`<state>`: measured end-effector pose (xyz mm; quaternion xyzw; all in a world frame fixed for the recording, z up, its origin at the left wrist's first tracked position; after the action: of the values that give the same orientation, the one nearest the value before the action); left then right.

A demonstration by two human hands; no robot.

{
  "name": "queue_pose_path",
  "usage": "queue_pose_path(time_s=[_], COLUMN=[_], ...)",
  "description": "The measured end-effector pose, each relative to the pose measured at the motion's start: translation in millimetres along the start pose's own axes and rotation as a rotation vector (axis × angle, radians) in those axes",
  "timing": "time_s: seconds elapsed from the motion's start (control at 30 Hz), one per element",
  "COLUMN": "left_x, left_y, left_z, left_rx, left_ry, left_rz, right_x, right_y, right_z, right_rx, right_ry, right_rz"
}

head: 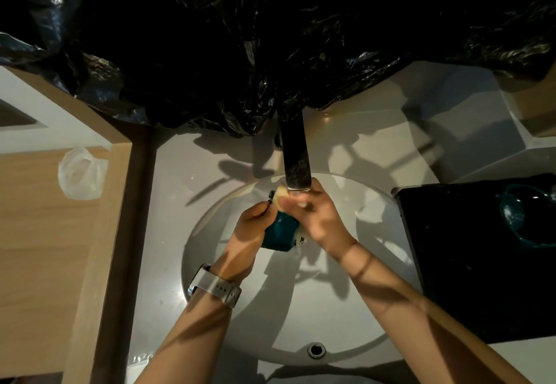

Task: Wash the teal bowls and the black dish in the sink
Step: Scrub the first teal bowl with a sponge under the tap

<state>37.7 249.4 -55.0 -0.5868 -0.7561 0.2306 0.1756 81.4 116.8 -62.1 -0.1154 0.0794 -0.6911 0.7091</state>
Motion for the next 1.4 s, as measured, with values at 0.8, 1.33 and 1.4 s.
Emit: queue_pose_path(time_s=[0.8,1.33,1.4], left_x=[14.6,-13.6,-14.9], left_y=[4.1,2.0,5.2], left_z=[-1.1,18.5,10.0], left_rx=[-0.697,0.047,-0.006], left_ry=[0.482,-0.146,-0.084], left_rz=[-0.177,0.015,-0.041], right_x=[8.7,53.5,53.0], right_y=[0.9,-28.4,-25.8], right_z=[-16.7,8.0,18.4], right_rx=[-0.309,-0.182,-0.091], right_ry=[0.023,-0.088,-0.151], right_rz=[-0.091,-0.202,-0.131])
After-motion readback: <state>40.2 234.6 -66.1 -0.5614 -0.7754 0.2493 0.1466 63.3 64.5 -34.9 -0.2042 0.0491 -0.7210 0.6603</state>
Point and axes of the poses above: each hand's wrist, its own y-axis towards the middle knuckle, its own x-axis out of the back of the hand, z = x × y, the point moved 4 cm from there along y, towards the middle knuckle, and after that the axes turned 9 degrees about -z, right-handed, at the moved point
